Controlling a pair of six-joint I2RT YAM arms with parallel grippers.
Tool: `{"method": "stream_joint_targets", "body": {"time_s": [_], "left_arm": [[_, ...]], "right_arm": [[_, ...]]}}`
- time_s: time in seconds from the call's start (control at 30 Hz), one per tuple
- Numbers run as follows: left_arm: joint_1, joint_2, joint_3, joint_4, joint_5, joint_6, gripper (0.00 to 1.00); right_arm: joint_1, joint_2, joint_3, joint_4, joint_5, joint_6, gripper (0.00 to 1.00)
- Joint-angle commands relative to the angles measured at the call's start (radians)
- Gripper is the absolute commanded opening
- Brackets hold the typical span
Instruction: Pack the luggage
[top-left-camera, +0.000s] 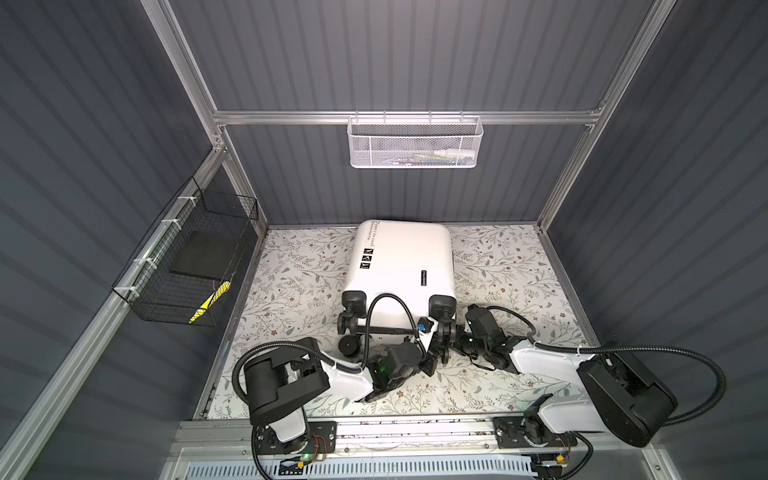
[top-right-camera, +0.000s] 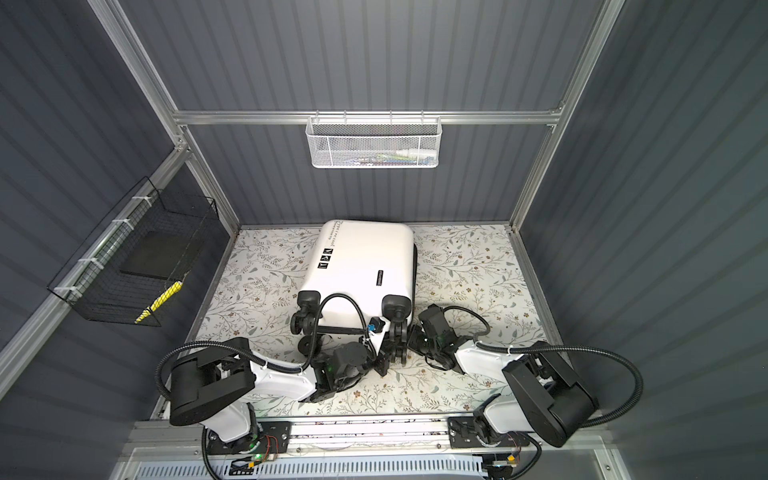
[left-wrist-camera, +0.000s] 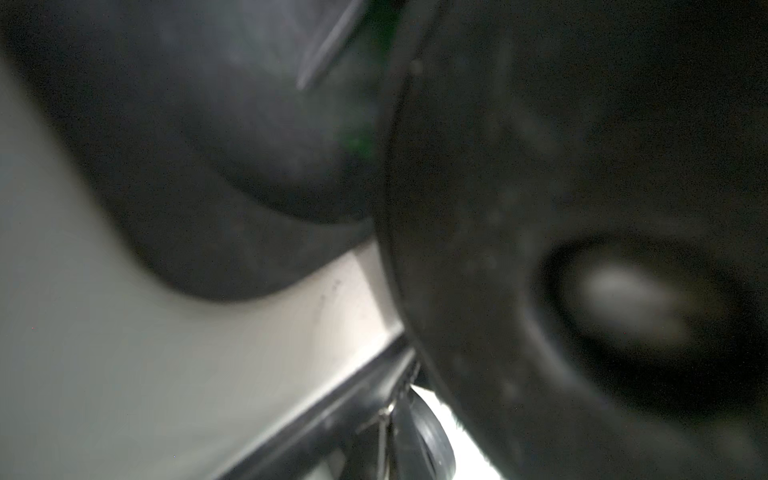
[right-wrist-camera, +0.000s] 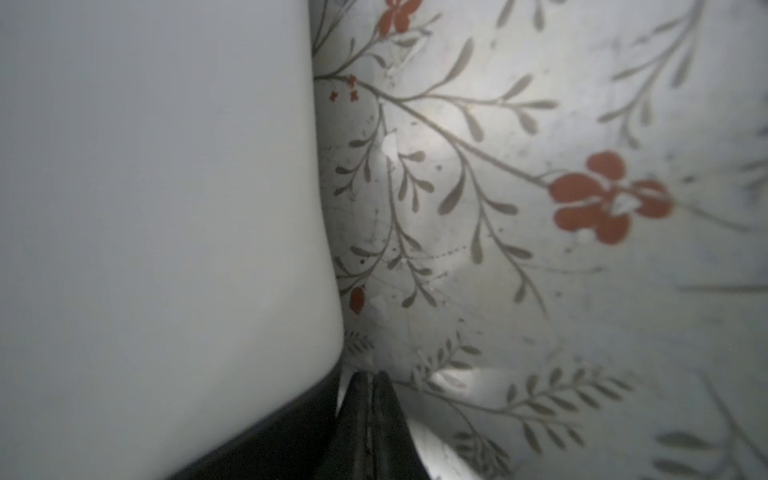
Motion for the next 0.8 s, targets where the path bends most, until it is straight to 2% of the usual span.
{"method": "stream_joint_targets", "body": {"time_s": [0.0,0.13,0.33,0.47,0.6,0.77], "left_arm": [[-0.05,0.033,0.08,0.089,0.131,0.039,0.0],[-0.05,0.029,0.086,0.087,0.099,0.04,0.0],[-0.05,-0.067,-0.013,0.098,-0.018,0.033,0.0],[-0.05,-0.152,-0.04,0.015,-0.033,0.056,0.0],[-0.05,-0.205,-0.053,-0.022,-0.06,0.085,0.0],[-0.05,-0.227,-0.059,-0.041,-0.065,0.099,0.0]], "right_arm": [[0.059,0.008,0.04,0.1,-0.104,0.027,0.09],[0.065,0.002,0.043,0.094,-0.101,0.027,0.09],[0.063,-0.034,0.041,0.048,-0.076,0.009,0.09],[0.053,-0.079,0.043,-0.007,-0.065,-0.018,0.09],[0.051,-0.178,0.066,-0.147,-0.031,-0.063,0.12],[0.049,-0.377,0.094,-0.358,0.032,-0.125,0.21]]}}
